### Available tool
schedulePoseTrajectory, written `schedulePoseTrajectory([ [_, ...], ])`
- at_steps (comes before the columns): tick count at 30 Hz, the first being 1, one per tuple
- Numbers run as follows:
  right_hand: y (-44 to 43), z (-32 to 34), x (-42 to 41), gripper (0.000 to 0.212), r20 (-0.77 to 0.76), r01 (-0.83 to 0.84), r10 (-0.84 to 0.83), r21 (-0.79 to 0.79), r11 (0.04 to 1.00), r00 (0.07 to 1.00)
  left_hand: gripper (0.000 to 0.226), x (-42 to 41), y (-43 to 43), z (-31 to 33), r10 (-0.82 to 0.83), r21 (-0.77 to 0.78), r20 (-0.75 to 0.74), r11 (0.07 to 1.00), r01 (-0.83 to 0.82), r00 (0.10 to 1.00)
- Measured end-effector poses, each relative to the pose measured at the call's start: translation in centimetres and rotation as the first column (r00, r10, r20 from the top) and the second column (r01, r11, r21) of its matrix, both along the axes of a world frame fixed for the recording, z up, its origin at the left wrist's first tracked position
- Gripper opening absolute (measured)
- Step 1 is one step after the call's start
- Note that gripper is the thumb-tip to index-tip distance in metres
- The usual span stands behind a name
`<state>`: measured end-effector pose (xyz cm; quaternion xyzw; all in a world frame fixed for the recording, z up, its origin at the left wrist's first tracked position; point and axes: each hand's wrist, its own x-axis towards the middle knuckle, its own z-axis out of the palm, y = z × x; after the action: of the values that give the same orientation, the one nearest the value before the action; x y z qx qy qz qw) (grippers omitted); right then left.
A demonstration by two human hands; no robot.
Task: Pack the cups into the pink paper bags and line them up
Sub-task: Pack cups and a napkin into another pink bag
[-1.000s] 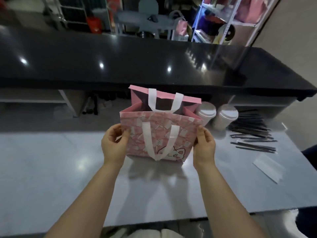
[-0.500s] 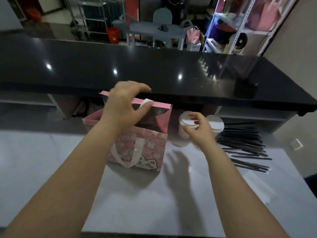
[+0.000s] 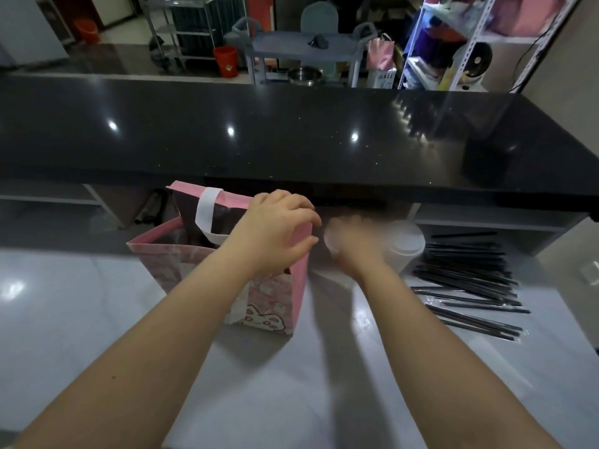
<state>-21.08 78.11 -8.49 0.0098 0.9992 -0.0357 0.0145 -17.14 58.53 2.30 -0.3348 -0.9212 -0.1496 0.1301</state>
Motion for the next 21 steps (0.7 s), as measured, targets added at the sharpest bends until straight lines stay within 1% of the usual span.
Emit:
schedulePoseTrajectory([
  [3,-0.2,0.4,2.4,0.073,-0.132,-0.075,0.058,-0.125,0.989,0.99,0.03,0.0,-0.7,0.6,-0.018,0.044,-0.008,0.999,0.018,1.0],
  [5,-0.2,1.6,3.9,0.076,-0.164,-0.092,0.05,-0.26,0.961,0.985,0.027,-0.1,-1.9,1.2,-0.009,0.109,-0.023,0.994,0.012,1.0],
  [8,-0.3,4.7,5.5,0.079,-0.216,-0.118,0.007,-0.504,0.855,0.976,0.026,-0.1,-5.0,1.8,0.062,0.175,-0.032,0.983,-0.056,0.998],
  [10,-0.3,7.4,6.1,0.077,-0.295,-0.14,-0.06,-0.612,0.778,0.954,0.026,-0.1,-7.5,1.9,0.131,0.188,-0.032,0.974,-0.122,0.991],
  [11,-0.4,8.8,6.3,0.076,-0.339,-0.152,-0.098,-0.639,0.754,0.936,0.025,-0.1,-8.8,2.0,0.166,0.189,-0.021,0.969,-0.16,0.986],
  [13,-0.9,11.7,6.6,0.075,-0.422,-0.181,-0.153,-0.651,0.737,0.893,0.022,-0.2,-11.5,2.0,0.216,0.184,0.007,0.959,-0.214,0.976],
  [17,-3.9,16.9,7.5,0.073,-0.569,-0.316,-0.157,-0.641,0.699,0.808,0.018,-1.0,-15.9,2.3,0.212,0.171,0.075,0.96,-0.222,0.974],
  [19,-6.3,18.7,8.0,0.071,-0.569,-0.369,-0.108,-0.654,0.661,0.815,0.019,-1.6,-17.3,2.2,0.172,0.118,0.14,0.975,-0.188,0.975],
  [21,-9.0,19.5,8.3,0.07,-0.503,-0.4,-0.019,-0.71,0.58,0.864,0.028,-2.3,-18.2,2.0,0.108,0.107,0.214,0.985,-0.133,0.971],
])
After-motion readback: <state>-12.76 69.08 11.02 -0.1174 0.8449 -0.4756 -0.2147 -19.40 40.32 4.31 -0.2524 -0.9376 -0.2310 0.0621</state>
